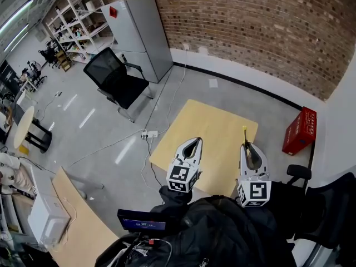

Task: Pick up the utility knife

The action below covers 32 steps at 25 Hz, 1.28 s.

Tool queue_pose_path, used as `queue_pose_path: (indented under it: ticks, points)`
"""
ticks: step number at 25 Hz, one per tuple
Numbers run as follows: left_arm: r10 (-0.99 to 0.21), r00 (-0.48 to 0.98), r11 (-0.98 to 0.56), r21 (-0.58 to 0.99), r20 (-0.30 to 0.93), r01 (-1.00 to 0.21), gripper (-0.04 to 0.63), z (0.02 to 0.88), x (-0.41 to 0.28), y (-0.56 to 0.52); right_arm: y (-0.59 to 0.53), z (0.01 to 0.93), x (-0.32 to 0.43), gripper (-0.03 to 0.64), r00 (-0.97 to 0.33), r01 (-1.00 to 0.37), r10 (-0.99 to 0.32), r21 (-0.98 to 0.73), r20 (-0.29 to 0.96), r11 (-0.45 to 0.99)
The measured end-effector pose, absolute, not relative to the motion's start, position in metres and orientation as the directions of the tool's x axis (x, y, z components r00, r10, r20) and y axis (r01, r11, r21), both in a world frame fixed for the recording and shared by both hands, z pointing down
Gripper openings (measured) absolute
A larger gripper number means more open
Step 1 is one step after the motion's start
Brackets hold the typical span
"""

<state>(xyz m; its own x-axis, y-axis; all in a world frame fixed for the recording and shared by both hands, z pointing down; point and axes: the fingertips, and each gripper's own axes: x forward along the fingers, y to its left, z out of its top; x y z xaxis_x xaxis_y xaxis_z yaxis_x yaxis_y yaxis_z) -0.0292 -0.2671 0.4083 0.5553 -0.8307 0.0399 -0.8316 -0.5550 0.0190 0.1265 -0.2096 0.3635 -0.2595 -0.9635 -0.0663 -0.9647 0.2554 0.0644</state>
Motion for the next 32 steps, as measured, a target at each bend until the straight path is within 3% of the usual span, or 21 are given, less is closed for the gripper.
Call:
queue_pose_path:
  ticks: [32]
  points:
    - [-0.836, 0.546, -0.545, 0.030, 0.058, -0.838, -0.003, 0.4146, -0.0342, -0.2624, -0.2048, 0.3653, 0.1233, 0.069, -0.268, -0.963, -0.960, 0.057, -0.079, 0.264]
